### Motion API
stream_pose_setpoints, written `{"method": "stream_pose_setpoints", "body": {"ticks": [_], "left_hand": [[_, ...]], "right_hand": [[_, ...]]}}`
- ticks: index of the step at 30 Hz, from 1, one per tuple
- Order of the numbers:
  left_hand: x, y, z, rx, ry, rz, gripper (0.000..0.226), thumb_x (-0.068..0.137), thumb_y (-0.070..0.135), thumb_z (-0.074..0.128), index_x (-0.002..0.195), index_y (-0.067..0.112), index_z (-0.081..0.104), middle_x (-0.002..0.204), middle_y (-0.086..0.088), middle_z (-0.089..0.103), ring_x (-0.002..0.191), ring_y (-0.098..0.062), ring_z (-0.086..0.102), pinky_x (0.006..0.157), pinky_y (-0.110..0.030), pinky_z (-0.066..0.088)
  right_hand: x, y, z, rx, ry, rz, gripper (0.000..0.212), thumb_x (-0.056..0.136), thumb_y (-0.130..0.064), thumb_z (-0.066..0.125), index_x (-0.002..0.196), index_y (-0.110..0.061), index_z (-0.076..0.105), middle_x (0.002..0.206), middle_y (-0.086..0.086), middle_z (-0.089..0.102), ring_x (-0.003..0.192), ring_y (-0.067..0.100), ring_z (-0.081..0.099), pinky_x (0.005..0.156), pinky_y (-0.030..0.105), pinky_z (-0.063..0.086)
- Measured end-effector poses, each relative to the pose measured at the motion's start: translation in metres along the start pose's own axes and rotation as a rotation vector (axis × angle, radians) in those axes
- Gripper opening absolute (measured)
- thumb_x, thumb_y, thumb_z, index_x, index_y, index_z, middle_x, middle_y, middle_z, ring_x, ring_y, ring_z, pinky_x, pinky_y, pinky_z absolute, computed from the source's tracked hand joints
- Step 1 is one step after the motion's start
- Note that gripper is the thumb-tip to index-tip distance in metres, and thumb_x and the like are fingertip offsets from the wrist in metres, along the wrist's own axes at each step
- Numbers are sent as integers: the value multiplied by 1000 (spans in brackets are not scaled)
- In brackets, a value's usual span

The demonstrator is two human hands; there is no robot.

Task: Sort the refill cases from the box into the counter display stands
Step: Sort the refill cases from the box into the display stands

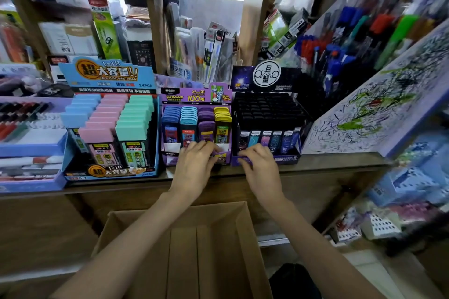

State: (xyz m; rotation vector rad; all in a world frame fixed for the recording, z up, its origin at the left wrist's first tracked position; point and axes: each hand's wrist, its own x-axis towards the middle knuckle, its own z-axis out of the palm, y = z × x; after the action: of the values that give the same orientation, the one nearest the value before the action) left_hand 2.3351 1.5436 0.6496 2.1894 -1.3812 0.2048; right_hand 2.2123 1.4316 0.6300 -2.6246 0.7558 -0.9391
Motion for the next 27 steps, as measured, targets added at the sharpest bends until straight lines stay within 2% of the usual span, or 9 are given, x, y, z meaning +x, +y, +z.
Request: {"method": "stream_pose_setpoints", "body": {"ticks": [4, 7, 9, 11, 14, 17, 20, 23, 27], "left_hand": [[-1, 1, -3, -14, -19, 5, 25, 95, 19, 52, 119, 22, 58, 113, 0, 61, 107, -22, 50, 85, -33, 36], [-4, 2, -13, -10, -12, 46, 29, 93, 19, 55, 122, 18, 56, 115, -2, 59, 108, -20, 52, 88, -33, 42], [-9, -2, -22, 26, 58, 59, 27, 89, 14, 59, 116, 13, 58, 109, -6, 57, 100, -22, 55, 82, -35, 46], [-13, -11, -31, 52, 149, 9, 20, 85, 8, 61, 105, 8, 59, 100, -9, 55, 89, -25, 55, 74, -37, 47], [-13, -25, -41, 68, 170, -92, 24, 83, 4, 60, 107, 4, 56, 103, -13, 52, 92, -28, 52, 76, -38, 46], [-9, -28, -40, 71, 139, -92, 31, 84, 6, 60, 115, 6, 52, 110, -12, 51, 97, -27, 53, 75, -34, 46], [-11, -27, -37, 62, 110, -74, 35, 85, 9, 59, 118, 8, 49, 111, -11, 51, 92, -26, 56, 70, -31, 46], [-14, -29, -34, 86, 93, -81, 35, 85, 11, 60, 119, 8, 48, 110, -10, 51, 80, -23, 59, 59, -22, 38], [-16, -31, -32, 87, 93, -98, 44, 89, 13, 56, 130, 6, 42, 117, -11, 50, 85, -26, 61, 63, -25, 43]], "right_hand": [[-1, -5, -2, -4, 5, -8, 18, 87, -8, 63, 104, -5, 68, 98, 8, 60, 94, 23, 55, 82, 32, 47], [0, -17, -11, 55, 108, -105, 17, 90, -7, 57, 104, -3, 67, 97, 9, 62, 93, 22, 59, 82, 33, 50], [8, -29, -17, 77, 130, -211, 20, 92, -8, 52, 106, -3, 65, 99, 8, 61, 94, 18, 57, 82, 26, 47], [20, -42, -19, 29, 52, -282, 24, 91, -7, 49, 109, -4, 63, 102, 7, 60, 95, 19, 54, 82, 27, 45], [38, -56, -14, -47, -80, -239, 33, 91, -5, 48, 123, -7, 57, 116, 7, 55, 104, 23, 50, 87, 34, 44], [46, -61, -6, -70, -118, -178, 43, 92, -6, 46, 134, -10, 47, 127, 6, 48, 112, 23, 46, 91, 33, 43], [45, -64, 1, -102, -159, -152, 47, 92, -8, 47, 139, -13, 40, 132, 6, 44, 116, 23, 46, 92, 33, 45], [42, -64, 6, -129, -172, -137, 53, 92, -9, 48, 143, -14, 34, 135, 5, 43, 119, 22, 44, 95, 33, 43], [42, -64, 8, -156, -184, -135, 60, 91, -8, 50, 146, -14, 28, 136, 6, 41, 117, 23, 44, 97, 32, 41]]}}
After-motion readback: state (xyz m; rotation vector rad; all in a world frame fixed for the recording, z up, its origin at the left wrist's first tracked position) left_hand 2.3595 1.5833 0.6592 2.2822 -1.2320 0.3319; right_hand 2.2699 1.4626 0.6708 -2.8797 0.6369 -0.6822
